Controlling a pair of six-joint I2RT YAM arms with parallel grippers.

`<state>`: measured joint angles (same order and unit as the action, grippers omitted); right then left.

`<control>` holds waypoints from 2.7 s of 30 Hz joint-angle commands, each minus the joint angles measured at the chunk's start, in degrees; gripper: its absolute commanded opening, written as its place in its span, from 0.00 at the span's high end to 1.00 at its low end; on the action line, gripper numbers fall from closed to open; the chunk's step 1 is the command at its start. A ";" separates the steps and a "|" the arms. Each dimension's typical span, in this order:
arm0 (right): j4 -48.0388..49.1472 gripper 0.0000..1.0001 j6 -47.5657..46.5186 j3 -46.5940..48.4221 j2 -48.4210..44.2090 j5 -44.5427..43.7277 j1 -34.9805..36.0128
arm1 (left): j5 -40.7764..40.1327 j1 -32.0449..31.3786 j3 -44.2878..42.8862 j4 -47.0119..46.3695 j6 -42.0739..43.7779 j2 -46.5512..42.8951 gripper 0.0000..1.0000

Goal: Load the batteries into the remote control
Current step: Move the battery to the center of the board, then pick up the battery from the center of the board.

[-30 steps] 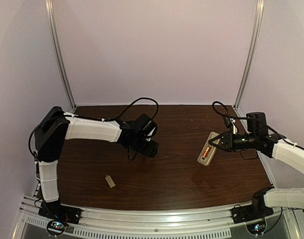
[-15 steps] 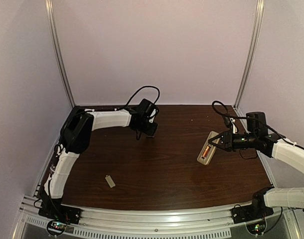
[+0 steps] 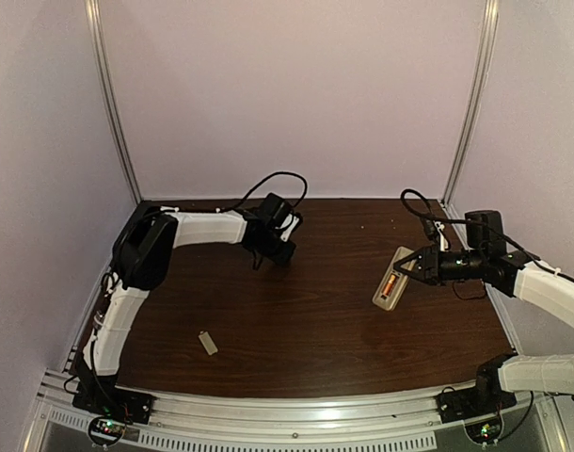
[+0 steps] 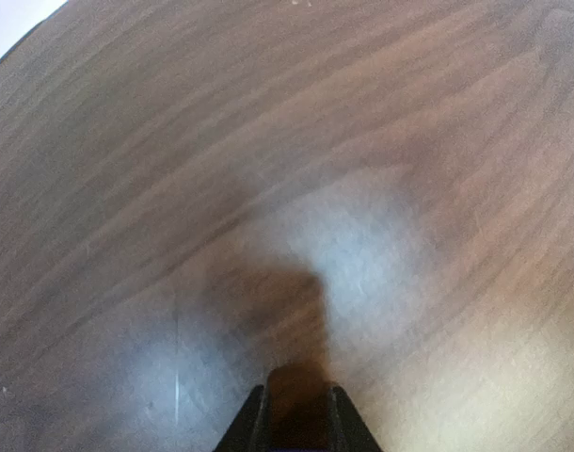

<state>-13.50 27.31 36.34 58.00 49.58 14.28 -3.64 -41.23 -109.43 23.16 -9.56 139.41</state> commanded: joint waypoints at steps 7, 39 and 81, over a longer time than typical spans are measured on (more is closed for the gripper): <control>3.03 1.00 1.54 1.31 0.49 0.60 0.25 | -8.87 0.01 15.19 4.98 3.91 -10.23 0.59; 3.32 1.00 1.69 0.99 -1.07 1.07 0.28 | -17.18 -12.56 55.10 14.85 -67.97 -40.70 0.33; 12.17 1.00 7.02 -3.69 -0.44 5.20 4.85 | 10.95 -16.68 50.52 -13.85 -11.69 -41.88 1.00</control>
<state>-8.49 30.44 34.54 58.17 54.26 17.17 2.22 -58.06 -61.45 17.10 -21.96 105.95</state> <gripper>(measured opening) 0.227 0.081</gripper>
